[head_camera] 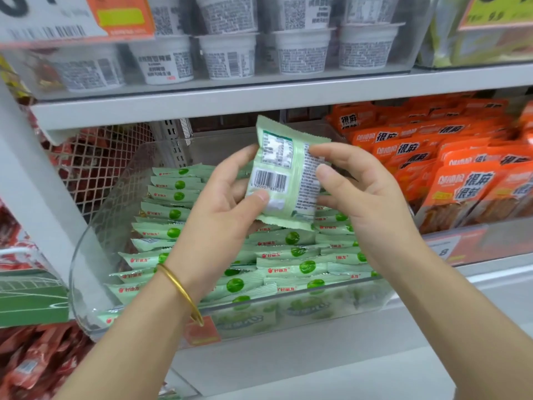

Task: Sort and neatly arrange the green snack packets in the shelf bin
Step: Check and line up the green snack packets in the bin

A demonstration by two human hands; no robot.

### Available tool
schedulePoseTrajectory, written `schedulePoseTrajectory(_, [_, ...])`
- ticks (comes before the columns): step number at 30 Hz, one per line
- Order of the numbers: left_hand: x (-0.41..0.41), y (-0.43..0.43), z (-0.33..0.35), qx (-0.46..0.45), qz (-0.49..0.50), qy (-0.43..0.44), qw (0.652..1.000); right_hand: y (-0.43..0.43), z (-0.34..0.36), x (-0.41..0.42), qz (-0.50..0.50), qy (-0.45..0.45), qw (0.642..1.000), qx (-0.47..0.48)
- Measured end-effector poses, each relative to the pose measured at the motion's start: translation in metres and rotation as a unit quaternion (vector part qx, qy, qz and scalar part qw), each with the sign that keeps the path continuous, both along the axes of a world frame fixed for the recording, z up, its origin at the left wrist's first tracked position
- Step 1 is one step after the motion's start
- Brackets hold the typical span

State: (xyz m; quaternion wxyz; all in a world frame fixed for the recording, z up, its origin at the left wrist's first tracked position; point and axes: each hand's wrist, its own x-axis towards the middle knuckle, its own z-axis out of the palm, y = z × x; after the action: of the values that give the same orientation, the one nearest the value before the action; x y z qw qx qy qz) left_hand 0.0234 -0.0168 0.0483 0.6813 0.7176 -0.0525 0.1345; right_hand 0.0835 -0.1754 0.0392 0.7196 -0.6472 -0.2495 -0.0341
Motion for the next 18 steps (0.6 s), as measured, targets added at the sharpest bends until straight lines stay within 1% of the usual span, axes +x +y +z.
schedulePoseTrajectory(3, [-0.0002,0.0014,-0.0022,-0.012,-0.036,0.004,0.999,0.0013,0.0008,-0.0016,0.024,0.005,1.0,0.011])
schedulePoseTrajectory(6, [0.0007,0.0027,-0.0032,0.003,-0.074,0.003,0.997,0.0016,0.0022,-0.0018,0.021,0.019,0.999,0.024])
schedulePoseTrajectory(11, [-0.0002,0.002,-0.0013,0.019,-0.088,-0.003,0.996,0.0002,0.0019,-0.0012,0.018,0.03,0.999,0.034])
schedulePoseTrajectory(18, [-0.0006,0.0014,-0.0009,0.009,-0.1,-0.004,0.995,0.0008,0.0025,-0.0039,0.005,0.049,0.998,0.036])
